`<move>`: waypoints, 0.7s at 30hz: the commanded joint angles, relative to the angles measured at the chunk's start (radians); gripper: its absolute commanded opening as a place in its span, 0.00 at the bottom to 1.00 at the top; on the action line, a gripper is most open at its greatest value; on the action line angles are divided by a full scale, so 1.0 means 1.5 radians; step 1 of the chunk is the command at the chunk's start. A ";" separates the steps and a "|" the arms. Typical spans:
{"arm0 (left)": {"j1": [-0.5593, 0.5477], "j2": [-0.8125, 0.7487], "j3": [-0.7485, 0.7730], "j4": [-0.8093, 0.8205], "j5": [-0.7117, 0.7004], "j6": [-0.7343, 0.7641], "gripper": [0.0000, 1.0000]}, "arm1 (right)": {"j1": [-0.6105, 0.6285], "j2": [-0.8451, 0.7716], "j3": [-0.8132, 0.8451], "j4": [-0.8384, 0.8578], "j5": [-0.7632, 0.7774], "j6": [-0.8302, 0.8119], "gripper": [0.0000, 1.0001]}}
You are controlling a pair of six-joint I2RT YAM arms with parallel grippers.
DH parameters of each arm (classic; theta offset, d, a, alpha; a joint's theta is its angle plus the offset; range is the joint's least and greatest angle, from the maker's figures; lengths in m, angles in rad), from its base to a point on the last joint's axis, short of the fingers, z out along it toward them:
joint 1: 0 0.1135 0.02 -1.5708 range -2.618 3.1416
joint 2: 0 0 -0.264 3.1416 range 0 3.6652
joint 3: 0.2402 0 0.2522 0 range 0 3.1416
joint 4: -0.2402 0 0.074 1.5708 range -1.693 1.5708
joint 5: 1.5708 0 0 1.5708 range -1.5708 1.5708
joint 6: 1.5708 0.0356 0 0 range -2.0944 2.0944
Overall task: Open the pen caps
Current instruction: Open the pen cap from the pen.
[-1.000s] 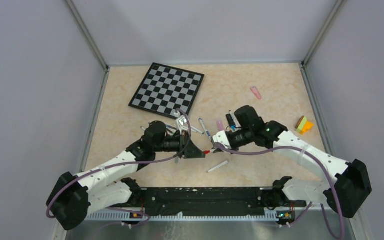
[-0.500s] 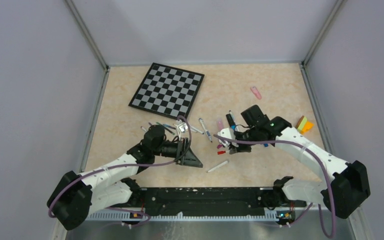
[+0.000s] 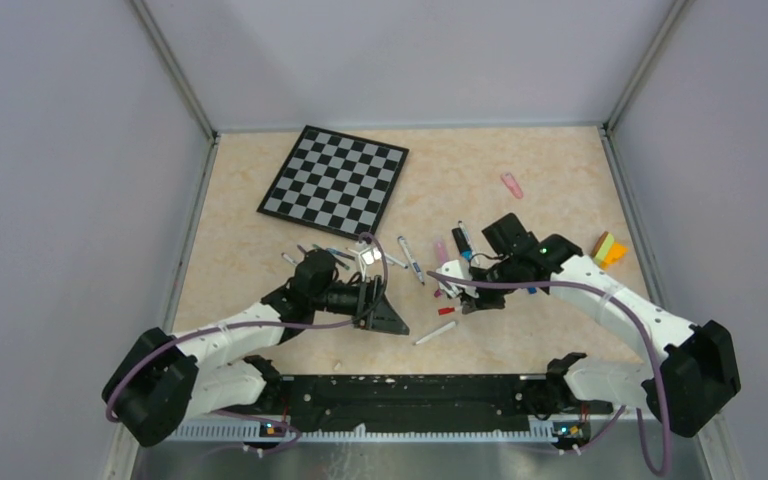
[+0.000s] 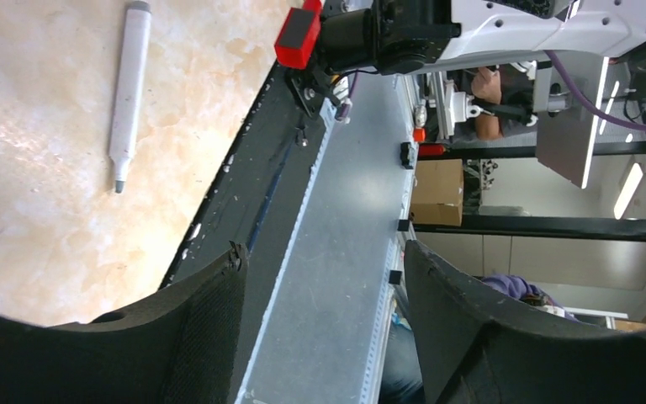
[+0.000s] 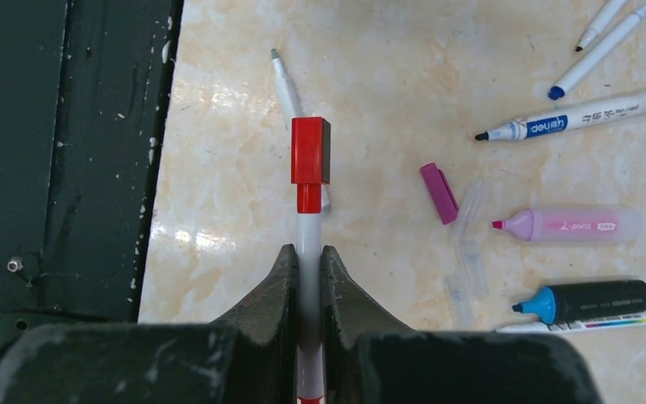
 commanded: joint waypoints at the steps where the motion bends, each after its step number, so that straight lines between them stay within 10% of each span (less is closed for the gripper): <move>1: 0.002 0.006 -0.012 0.082 -0.012 0.007 0.74 | 0.004 0.002 -0.015 -0.002 -0.058 -0.023 0.00; 21: -0.070 0.182 0.019 0.298 -0.050 -0.082 0.86 | 0.062 0.063 0.048 -0.018 -0.104 -0.053 0.00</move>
